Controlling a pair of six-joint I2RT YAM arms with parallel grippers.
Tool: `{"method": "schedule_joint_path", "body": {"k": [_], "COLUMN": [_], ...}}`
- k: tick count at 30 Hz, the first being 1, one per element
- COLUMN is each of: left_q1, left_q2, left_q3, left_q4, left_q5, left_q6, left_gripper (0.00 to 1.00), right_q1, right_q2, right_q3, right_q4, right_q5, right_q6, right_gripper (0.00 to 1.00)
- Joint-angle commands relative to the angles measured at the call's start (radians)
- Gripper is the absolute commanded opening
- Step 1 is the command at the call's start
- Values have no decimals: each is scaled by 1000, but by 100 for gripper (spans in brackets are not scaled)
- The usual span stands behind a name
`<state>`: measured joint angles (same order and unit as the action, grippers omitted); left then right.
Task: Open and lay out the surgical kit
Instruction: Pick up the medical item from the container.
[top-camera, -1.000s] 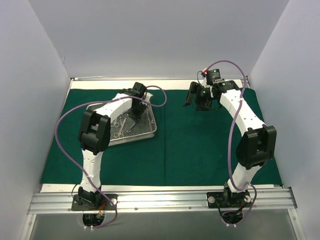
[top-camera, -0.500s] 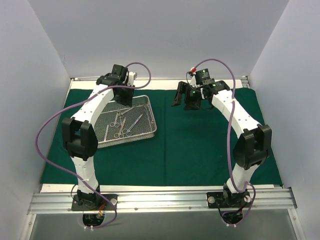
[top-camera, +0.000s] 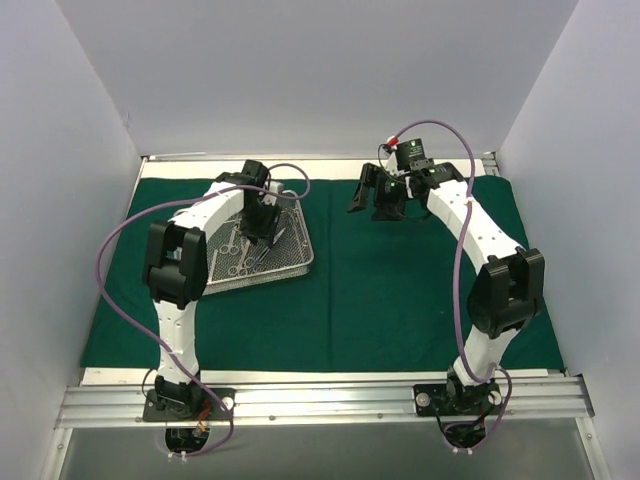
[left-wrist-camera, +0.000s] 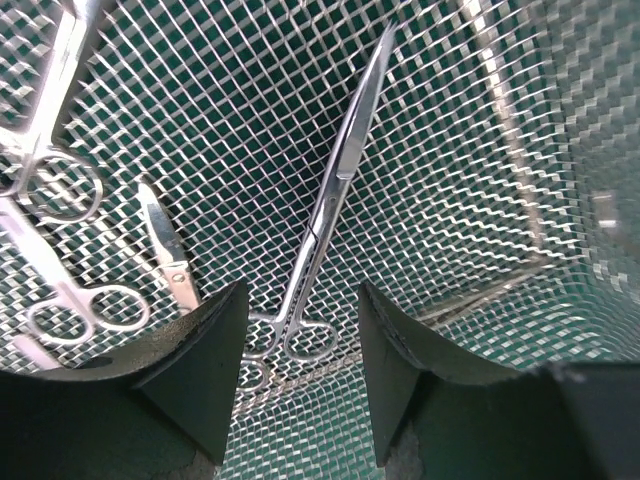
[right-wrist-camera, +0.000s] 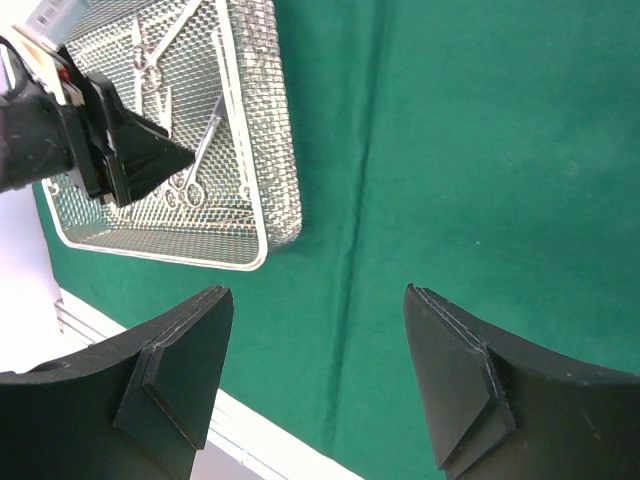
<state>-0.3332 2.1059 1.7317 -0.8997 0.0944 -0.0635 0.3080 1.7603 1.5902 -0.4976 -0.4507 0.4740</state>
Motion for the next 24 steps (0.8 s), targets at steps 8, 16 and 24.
{"method": "schedule_joint_path", "body": {"k": [8, 16, 24], "left_q1": [-17, -17, 2], "left_q2": [66, 181, 167], "left_q3": [-37, -40, -60], "left_q4": [85, 28, 33], "left_q5": [-24, -53, 5], "left_q6": [25, -16, 4], "left_gripper": [60, 36, 16], "right_q1": [-12, -12, -10], "right_q2": [1, 25, 19], "right_q3": [5, 34, 16], "right_q4": [7, -12, 1], "right_q5": [-36, -28, -22], "right_q6": [-3, -9, 3], "right_gripper": [69, 69, 68]}}
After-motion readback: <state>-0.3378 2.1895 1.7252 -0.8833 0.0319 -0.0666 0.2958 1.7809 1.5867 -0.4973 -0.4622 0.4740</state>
